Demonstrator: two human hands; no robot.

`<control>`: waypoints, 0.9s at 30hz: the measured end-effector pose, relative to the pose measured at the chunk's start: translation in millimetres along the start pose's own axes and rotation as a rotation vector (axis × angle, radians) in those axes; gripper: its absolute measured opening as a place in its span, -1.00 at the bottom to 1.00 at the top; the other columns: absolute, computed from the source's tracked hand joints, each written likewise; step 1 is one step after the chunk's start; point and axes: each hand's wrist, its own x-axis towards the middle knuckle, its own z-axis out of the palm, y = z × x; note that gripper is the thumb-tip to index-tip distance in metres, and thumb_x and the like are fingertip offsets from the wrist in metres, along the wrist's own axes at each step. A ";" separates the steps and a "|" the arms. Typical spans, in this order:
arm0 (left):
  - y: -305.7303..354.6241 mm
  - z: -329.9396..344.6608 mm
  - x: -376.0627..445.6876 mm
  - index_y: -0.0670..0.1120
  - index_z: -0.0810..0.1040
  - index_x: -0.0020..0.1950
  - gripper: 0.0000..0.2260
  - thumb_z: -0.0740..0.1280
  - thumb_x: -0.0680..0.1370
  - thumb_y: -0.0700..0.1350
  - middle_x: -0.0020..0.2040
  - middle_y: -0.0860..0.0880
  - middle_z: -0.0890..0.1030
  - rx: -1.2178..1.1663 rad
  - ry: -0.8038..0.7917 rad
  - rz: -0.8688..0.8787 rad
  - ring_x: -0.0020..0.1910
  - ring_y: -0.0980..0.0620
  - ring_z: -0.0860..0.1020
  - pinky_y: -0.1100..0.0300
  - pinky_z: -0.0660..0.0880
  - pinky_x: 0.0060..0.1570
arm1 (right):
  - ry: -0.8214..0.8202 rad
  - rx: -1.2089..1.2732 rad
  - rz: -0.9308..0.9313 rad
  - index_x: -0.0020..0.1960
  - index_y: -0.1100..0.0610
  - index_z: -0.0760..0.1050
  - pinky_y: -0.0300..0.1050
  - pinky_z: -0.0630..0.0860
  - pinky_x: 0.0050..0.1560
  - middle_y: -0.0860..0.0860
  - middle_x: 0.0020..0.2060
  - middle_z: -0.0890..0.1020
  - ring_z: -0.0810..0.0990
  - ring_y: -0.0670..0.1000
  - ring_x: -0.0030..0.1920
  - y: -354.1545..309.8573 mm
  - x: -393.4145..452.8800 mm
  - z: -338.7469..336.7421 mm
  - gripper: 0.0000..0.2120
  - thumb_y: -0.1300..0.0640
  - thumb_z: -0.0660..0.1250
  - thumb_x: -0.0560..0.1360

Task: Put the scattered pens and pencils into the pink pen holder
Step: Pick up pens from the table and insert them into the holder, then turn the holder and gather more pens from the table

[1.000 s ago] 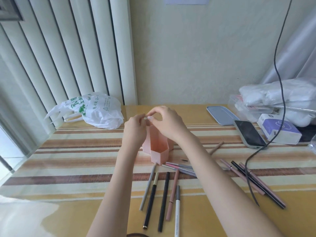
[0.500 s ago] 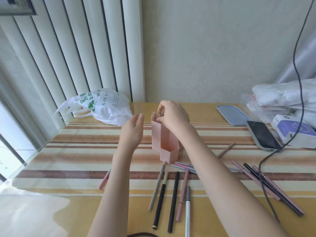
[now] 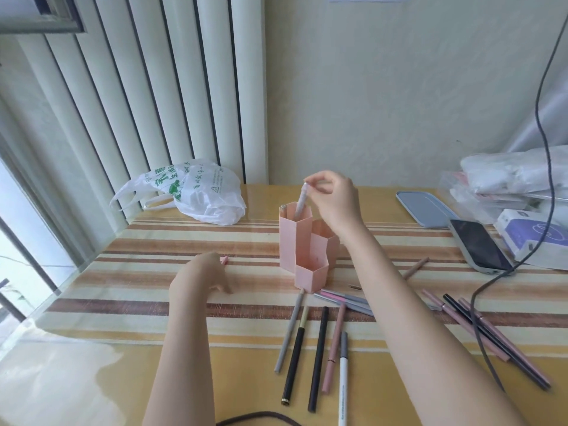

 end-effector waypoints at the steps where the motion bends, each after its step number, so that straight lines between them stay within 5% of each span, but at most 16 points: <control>1: -0.9 -0.3 1.6 -0.24 0.35 0.37 -0.40 0.49 0.41 -0.14 0.27 -0.17 0.50 -0.015 0.017 0.006 0.22 -0.15 0.50 0.04 0.48 0.19 | 0.035 0.094 -0.010 -0.13 0.02 0.55 -0.22 0.58 -0.09 0.02 -0.15 0.70 0.67 -0.06 -0.14 -3.5 1.3 -6.6 -0.90 0.21 0.33 0.50; 5: -2.3 -0.7 4.8 -0.24 0.33 0.32 -0.44 0.49 0.40 -0.24 -0.07 -0.11 0.57 -0.138 0.039 -0.010 -0.12 -0.07 0.55 0.04 0.54 0.09 | 0.270 0.327 -0.136 -0.06 0.05 0.49 -0.16 0.63 -0.18 0.04 -0.17 0.66 0.67 -0.07 -0.20 -11.0 2.9 -34.1 -0.90 0.24 0.27 0.55; 8: 0.0 0.1 1.7 -0.24 0.33 0.29 -0.48 0.46 0.40 -0.31 -0.02 -0.13 0.56 -0.151 0.056 -0.004 -0.15 -0.09 0.55 0.04 0.57 0.05 | 0.370 0.267 -0.182 0.02 0.10 0.50 -0.07 0.65 -0.17 0.05 -0.15 0.62 0.65 0.02 -0.15 -4.6 1.5 -43.7 -0.91 0.22 0.24 0.56; 13: 2.4 -0.8 -2.3 -0.27 0.40 0.19 -0.60 0.37 0.38 -0.38 -0.17 -0.11 0.51 -0.301 0.168 0.060 -0.25 -0.06 0.53 0.11 0.53 -0.21 | 0.181 0.095 -0.070 -0.03 0.08 0.52 0.11 0.63 -0.07 0.04 -0.13 0.65 0.66 0.09 -0.09 24.5 -8.4 -24.7 -0.90 0.25 0.27 0.53; 17: 15.6 -18.1 -18.2 -0.25 0.49 0.16 -0.69 0.42 0.43 -0.33 -0.11 -0.14 0.63 -0.887 0.344 0.321 -0.19 -0.05 0.62 0.12 0.60 -0.14 | 0.030 -0.077 -0.045 -0.01 0.11 0.57 -0.27 0.55 -0.02 0.03 -0.10 0.69 0.63 -0.07 -0.11 40.0 -20.1 -14.1 -0.90 0.24 0.32 0.51; 21: 54.1 -32.2 -51.6 -0.17 0.61 -0.03 -0.91 0.40 0.48 -0.28 -0.07 -0.12 0.67 -1.381 0.592 0.646 -0.13 0.04 0.64 0.32 0.58 -0.15 | -0.030 -0.123 -0.064 0.11 0.13 0.57 -0.28 0.50 0.06 -0.06 -0.04 0.64 0.58 -0.12 -0.04 40.0 -23.2 -16.7 -0.81 0.24 0.33 0.51; 25: 80.5 -27.0 -53.9 -0.12 0.63 -0.12 -0.90 0.38 0.48 -0.30 -0.08 -0.01 0.68 -1.381 0.686 0.801 -0.11 0.14 0.64 0.31 0.55 -0.08 | 0.011 -0.078 -0.061 0.19 0.10 0.52 -0.48 0.41 -0.04 -0.05 -0.02 0.61 0.56 -0.12 -0.01 41.1 -28.1 -26.3 -0.75 0.23 0.31 0.52; 27: 86.4 -22.2 -44.9 -0.14 0.64 -0.10 -0.91 0.38 0.48 -0.30 -0.07 0.02 0.68 -1.305 0.718 0.785 -0.13 0.17 0.64 0.31 0.55 -0.05 | 0.031 -0.060 -0.069 0.15 0.09 0.53 -0.43 0.43 -0.04 -0.07 -0.04 0.61 0.57 -0.12 -0.01 43.0 -32.9 -29.1 -0.78 0.23 0.33 0.51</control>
